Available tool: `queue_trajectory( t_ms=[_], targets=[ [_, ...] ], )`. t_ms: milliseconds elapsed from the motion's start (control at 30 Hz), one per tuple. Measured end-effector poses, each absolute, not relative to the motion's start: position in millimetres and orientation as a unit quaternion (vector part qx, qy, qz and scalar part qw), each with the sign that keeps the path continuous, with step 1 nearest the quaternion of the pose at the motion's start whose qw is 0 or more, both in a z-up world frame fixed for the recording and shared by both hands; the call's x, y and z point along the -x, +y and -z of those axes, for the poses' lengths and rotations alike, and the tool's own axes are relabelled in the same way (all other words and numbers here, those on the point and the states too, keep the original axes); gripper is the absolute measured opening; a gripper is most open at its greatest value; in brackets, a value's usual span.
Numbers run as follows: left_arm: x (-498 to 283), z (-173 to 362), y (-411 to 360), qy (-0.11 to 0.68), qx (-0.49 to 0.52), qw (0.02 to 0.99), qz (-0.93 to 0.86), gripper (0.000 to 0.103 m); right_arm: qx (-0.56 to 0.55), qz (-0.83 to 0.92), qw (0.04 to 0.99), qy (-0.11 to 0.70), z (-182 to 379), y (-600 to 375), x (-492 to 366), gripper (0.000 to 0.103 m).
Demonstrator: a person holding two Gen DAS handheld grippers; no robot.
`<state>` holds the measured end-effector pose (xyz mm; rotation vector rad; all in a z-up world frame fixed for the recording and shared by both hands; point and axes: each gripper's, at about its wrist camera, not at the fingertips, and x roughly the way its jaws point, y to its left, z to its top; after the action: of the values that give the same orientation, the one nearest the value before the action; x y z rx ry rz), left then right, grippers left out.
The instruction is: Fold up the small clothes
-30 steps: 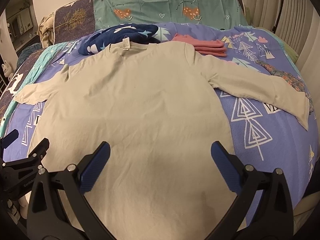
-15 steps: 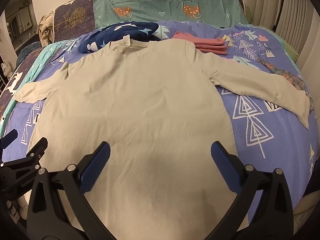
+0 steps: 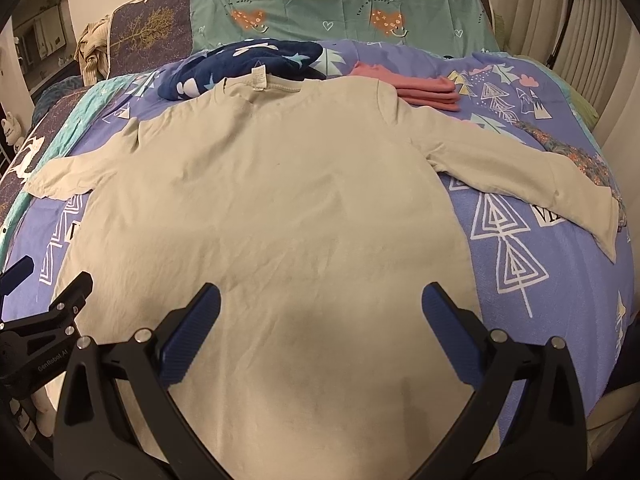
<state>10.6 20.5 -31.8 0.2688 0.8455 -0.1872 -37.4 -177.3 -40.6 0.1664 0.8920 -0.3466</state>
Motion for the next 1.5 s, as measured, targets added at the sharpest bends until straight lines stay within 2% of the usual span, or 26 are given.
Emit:
queue_trajectory(
  t_ms=[367, 567, 767, 833, 867, 933, 1100, 1167, 1200, 1333, 1500],
  targets=[
    [-21.5, 39.4, 41.5, 0.416, -0.087, 0.899, 0.109, 0.102, -0.069, 0.167, 0.883, 0.434, 41.2, -170.4, 29.9, 0.101],
    [-43.2, 40.5, 88.4, 0.418, 0.029, 0.894, 0.160, 0.102, -0.058, 0.161, 0.884, 0.435, 41.1, -164.5, 22.2, 0.101],
    [-79.7, 40.1, 178.1, 0.419, 0.144, 0.891, 0.098, 0.101, -0.056, 0.165, 0.881, 0.439, 46.1, -167.5, 13.1, 0.101],
    [-95.1, 40.9, 214.1, 0.423, 0.182, 0.885, 0.064, 0.093, -0.058, 0.169, 0.878, 0.444, 50.2, -170.5, 8.9, 0.101],
    [-103.2, 40.8, 230.0, 0.424, 0.193, 0.883, 0.052, 0.084, -0.060, 0.171, 0.876, 0.447, 52.6, -172.2, 6.2, 0.101],
    [-123.7, 42.6, 263.3, 0.426, 0.216, 0.878, 0.031, 0.077, -0.060, 0.172, 0.874, 0.451, 55.9, -173.4, 2.4, 0.101],
    [-177.5, 57.5, 332.6, 0.426, 0.329, 0.843, 0.020, 0.035, -0.052, 0.172, 0.869, 0.460, 64.0, -173.6, -8.0, 0.101],
    [-199.7, 62.5, 348.0, 0.417, 0.341, 0.843, 0.002, 0.028, -0.051, 0.175, 0.867, 0.464, 66.5, -174.8, -10.7, 0.101],
    [-211.3, 65.6, 354.7, 0.413, 0.343, 0.843, -0.011, 0.025, -0.051, 0.177, 0.865, 0.466, 68.4, -175.9, -12.1, 0.101],
    [-254.3, 83.9, 373.2, 0.427, 0.362, 0.827, -0.050, 0.025, -0.052, 0.190, 0.858, 0.474, 74.5, -183.6, -17.5, 0.101],
    [-286.6, 88.8, 388.5, 0.420, 0.336, 0.836, -0.106, 0.025, -0.058, 0.205, 0.852, 0.478, 78.5, -194.8, -23.5, 0.101]
  ],
)
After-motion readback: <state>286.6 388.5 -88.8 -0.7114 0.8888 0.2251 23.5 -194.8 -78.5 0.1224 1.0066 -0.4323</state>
